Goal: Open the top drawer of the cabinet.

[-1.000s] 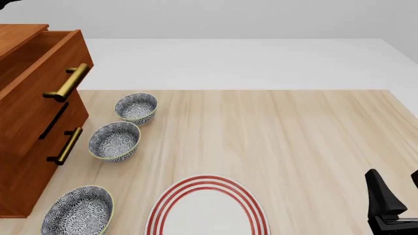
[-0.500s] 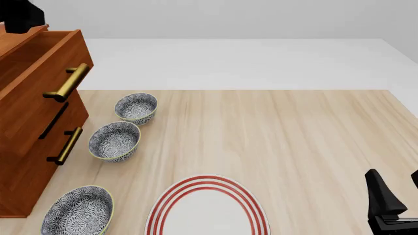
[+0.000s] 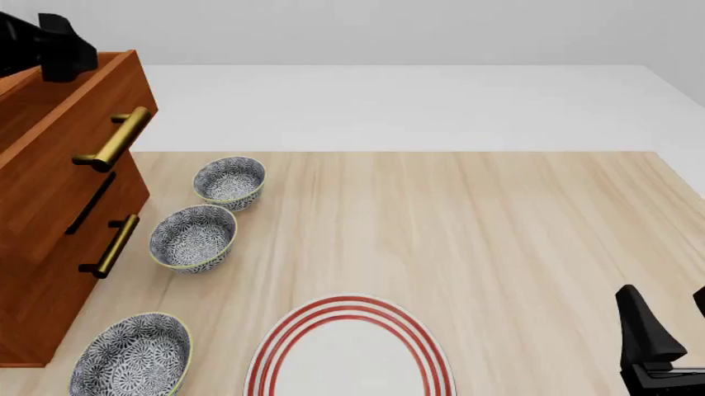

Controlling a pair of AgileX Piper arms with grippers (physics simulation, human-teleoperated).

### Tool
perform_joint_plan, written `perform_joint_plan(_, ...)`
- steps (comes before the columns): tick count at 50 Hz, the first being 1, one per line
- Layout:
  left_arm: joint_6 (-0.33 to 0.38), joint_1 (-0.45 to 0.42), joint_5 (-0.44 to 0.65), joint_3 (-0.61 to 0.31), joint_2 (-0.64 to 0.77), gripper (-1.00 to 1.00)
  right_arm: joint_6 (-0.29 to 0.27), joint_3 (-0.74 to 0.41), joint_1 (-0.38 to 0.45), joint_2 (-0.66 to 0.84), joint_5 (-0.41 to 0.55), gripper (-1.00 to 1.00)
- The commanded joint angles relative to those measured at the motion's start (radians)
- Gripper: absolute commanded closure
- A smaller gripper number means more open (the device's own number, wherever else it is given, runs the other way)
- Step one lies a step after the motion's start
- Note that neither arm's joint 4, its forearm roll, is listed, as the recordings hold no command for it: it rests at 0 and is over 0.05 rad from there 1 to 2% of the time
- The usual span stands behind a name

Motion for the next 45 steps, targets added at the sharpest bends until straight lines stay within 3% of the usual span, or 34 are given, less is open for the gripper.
perform_joint_plan(1, -0.012, 0.013, -0.023, 0.017, 0.016, -1.00, 0.000, 0.000, 0.000, 0.000, 0.000, -1.00)
perform_joint_plan(45, 0.001, 0.041, -0.101, 0.084, 0.072, -1.00, 0.000, 0.000, 0.000, 0.000, 0.000, -1.00)
